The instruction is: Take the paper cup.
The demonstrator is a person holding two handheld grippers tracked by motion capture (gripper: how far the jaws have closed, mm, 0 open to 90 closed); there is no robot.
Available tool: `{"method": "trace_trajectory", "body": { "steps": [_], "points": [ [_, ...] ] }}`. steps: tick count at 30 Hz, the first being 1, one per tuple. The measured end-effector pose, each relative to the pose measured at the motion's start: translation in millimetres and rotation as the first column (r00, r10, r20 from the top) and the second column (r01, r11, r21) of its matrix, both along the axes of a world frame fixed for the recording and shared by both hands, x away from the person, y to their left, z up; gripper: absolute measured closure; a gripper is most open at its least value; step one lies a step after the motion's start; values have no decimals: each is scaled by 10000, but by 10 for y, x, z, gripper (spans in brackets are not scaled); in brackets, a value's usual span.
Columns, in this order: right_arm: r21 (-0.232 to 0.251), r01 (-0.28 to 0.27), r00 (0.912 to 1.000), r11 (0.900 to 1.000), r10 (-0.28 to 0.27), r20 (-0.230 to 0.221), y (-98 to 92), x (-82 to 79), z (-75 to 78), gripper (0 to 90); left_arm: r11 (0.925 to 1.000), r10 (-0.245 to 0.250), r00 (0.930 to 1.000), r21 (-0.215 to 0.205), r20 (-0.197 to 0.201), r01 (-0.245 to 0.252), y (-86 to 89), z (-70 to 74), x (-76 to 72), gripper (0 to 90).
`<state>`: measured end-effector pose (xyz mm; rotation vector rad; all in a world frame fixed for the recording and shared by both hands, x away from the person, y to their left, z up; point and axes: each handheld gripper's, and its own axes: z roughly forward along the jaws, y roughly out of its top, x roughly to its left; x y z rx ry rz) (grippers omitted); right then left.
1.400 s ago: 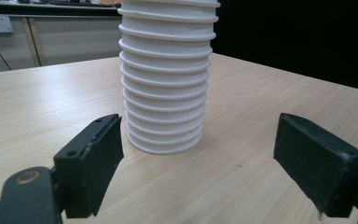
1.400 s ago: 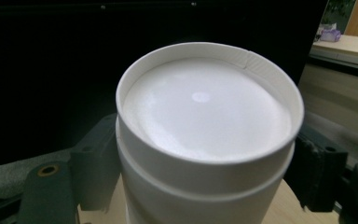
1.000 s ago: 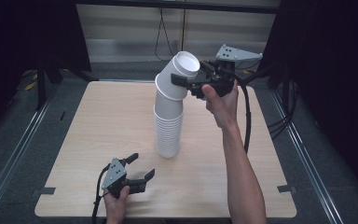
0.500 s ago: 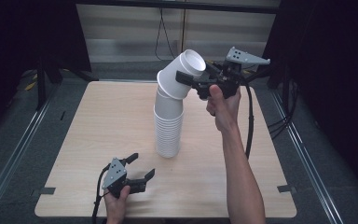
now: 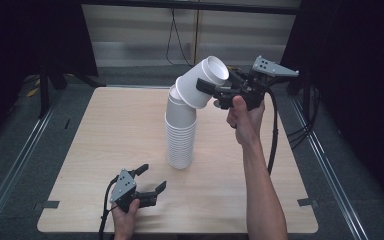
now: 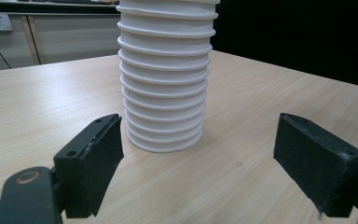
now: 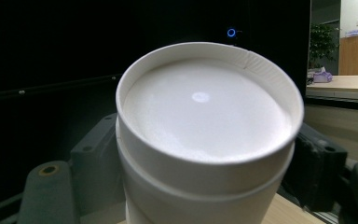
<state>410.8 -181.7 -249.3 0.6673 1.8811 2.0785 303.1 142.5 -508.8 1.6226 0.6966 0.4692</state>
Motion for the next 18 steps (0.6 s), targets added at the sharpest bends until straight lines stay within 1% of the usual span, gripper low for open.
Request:
{"method": "trace_trajectory", "body": {
  "steps": [9,15,16,18],
  "points": [
    [153,185,9998,9997,-186,74,-160,-100,-29,226,10000,44,10000,3,-29,-44,-2,0,0,155],
    [252,279,9995,9993,-283,141,-270,-192,-60,227,9999,53,10000,94,-5,-53,1,3,4,155],
    [258,330,9993,9991,-334,154,-296,-211,-69,227,10000,53,10000,81,-23,-53,1,3,5,155],
    [118,514,9984,9986,-517,225,-327,-248,-79,227,10000,44,10000,2,-69,-44,3,1,7,155]
  ]
}}
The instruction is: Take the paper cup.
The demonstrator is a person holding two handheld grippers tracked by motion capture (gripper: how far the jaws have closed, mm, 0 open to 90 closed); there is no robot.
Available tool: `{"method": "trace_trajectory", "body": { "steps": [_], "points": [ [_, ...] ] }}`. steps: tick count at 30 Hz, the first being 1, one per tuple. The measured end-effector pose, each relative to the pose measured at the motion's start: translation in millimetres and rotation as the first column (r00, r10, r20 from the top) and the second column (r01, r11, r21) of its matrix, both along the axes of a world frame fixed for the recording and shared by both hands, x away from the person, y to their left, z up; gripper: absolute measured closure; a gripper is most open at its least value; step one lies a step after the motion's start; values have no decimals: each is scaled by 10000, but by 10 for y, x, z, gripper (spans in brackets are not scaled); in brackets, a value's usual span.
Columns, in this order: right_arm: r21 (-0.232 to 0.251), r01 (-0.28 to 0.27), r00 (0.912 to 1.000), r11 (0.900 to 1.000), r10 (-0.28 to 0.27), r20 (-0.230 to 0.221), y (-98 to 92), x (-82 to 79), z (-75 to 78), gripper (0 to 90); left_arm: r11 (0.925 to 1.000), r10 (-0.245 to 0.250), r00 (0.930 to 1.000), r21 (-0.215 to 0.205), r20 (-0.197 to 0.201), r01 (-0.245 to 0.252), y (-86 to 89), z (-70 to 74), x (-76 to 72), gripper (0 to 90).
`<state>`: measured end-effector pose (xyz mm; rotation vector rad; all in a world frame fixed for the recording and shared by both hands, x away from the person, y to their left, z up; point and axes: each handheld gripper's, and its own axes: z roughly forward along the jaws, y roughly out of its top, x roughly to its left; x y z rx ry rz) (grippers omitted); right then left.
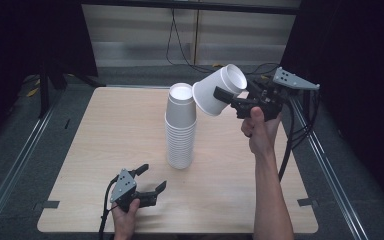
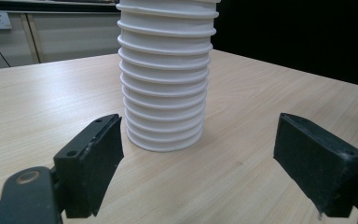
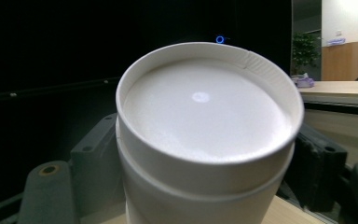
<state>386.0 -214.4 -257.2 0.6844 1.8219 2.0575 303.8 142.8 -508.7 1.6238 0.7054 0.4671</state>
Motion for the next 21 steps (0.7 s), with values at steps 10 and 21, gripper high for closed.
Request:
{"method": "trace_trajectory", "body": {
  "steps": [10,21],
  "points": [
    [-63,15,9998,10000,-16,-178,-71,-125,-181,227,10000,-10,10000,-20,32,10,8,-1,-3,155],
    [-183,-25,9984,9998,15,-557,-44,-224,-486,227,10000,-70,9999,25,127,70,-1,0,-12,156]
  ]
}}
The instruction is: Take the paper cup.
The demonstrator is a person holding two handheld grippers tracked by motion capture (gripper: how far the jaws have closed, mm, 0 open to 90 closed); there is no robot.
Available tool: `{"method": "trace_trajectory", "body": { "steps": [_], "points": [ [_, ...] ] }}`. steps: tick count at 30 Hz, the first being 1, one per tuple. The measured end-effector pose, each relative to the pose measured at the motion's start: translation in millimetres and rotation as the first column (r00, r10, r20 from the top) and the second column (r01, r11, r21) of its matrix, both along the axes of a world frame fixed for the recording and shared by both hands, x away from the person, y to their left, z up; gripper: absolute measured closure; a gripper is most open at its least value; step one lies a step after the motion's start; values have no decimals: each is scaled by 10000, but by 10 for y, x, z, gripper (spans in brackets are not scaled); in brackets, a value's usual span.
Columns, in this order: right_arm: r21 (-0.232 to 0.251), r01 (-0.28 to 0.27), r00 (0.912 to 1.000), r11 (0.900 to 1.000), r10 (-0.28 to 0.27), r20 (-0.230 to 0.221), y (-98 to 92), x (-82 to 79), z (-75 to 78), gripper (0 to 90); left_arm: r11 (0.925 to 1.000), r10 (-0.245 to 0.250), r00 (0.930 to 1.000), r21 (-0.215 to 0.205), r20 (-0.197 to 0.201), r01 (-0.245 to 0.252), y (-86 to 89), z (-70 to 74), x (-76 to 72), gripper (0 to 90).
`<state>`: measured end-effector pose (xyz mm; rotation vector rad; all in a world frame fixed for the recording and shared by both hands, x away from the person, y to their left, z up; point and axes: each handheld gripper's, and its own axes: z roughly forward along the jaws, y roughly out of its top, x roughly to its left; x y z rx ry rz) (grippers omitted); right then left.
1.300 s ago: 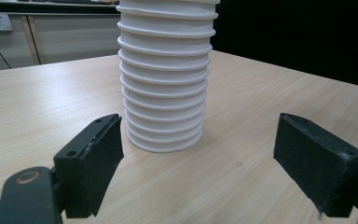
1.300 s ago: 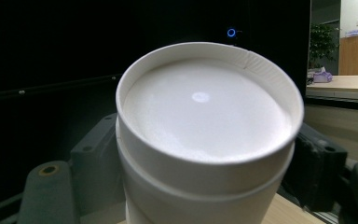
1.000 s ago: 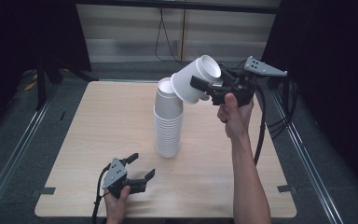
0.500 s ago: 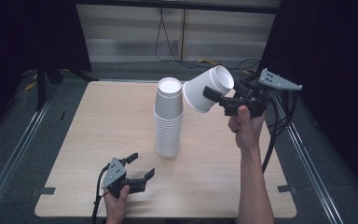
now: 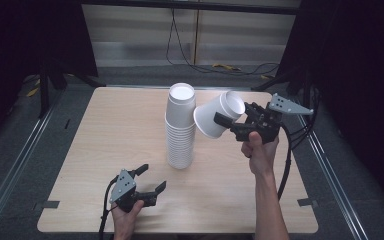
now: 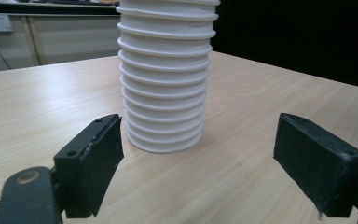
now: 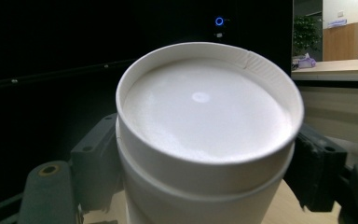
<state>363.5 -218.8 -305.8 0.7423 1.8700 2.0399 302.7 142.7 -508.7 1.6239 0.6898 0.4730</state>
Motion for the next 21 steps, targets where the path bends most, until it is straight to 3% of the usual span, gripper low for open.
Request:
{"method": "trace_trajectory", "body": {
  "steps": [4,9,17,21],
  "points": [
    [16,-11,9999,10000,11,-110,-6,-53,-92,227,10000,-1,10000,45,-38,1,-22,1,-7,157],
    [61,0,9997,10000,1,-232,-26,-78,-194,227,9984,-81,9999,552,77,76,-92,11,-21,157],
    [-182,-221,9988,9996,212,-447,52,-119,-362,227,9987,-398,9987,316,-319,408,-90,29,-6,159],
    [-177,-356,9976,9992,344,-606,101,-124,-476,227,9977,-675,9975,31,-189,676,-91,124,-44,165]
  ]
}}
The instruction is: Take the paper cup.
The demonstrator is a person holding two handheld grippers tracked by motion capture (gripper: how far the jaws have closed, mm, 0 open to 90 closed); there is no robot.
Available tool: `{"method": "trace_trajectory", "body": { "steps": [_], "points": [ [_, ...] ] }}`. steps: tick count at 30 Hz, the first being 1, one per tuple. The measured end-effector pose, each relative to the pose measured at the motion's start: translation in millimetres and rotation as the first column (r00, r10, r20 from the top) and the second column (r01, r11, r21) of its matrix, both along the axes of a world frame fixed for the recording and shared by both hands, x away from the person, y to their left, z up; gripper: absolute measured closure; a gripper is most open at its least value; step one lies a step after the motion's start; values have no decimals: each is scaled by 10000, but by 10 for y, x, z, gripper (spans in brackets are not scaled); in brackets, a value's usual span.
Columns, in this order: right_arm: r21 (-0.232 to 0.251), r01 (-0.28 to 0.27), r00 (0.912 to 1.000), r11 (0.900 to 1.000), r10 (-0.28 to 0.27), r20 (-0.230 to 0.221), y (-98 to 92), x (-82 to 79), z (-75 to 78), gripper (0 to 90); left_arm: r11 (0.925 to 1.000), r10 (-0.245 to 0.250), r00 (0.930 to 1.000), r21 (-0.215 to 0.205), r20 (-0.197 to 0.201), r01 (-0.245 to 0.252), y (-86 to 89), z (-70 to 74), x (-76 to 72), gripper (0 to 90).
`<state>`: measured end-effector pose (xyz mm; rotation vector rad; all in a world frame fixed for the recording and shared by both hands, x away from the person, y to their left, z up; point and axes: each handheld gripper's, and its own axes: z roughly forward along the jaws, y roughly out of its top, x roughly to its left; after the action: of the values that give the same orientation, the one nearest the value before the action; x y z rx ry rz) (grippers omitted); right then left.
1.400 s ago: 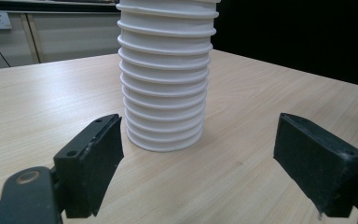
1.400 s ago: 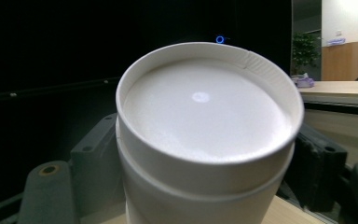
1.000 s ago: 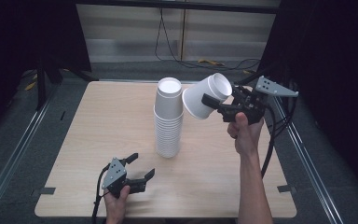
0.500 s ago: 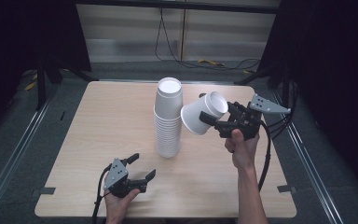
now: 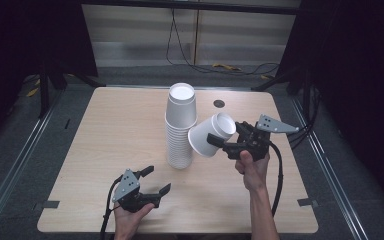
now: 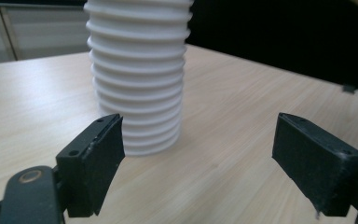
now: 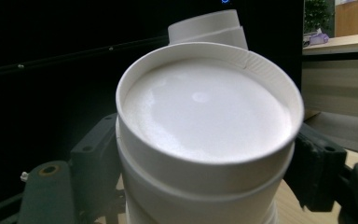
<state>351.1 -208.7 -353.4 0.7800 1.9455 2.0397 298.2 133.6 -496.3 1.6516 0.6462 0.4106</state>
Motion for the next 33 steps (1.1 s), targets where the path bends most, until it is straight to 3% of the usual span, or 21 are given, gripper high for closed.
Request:
{"method": "trace_trajectory", "body": {
  "steps": [3,5,11,19,26,33],
  "points": [
    [34,-153,9998,9999,153,-143,54,-3,-84,227,9998,-137,9998,-148,139,139,-22,67,-4,165],
    [-39,-260,9995,9997,259,-197,95,-8,-135,227,9992,-391,9986,-35,356,393,-20,98,15,164],
    [-30,-505,9981,9987,504,-365,154,-12,-270,228,9982,-453,9985,-387,314,465,-77,142,5,156],
    [385,-724,9960,9966,743,-505,164,-85,-483,227,9948,-998,9933,-161,580,1009,-154,215,10,157],
    [434,-897,9936,9950,924,-652,203,-141,-629,227,9961,-871,9927,-92,829,881,-215,233,9,156],
    [430,-1069,9899,9933,1104,-892,249,-157,-787,228,9891,-1407,9876,-349,691,1433,-227,231,21,154]
  ]
}}
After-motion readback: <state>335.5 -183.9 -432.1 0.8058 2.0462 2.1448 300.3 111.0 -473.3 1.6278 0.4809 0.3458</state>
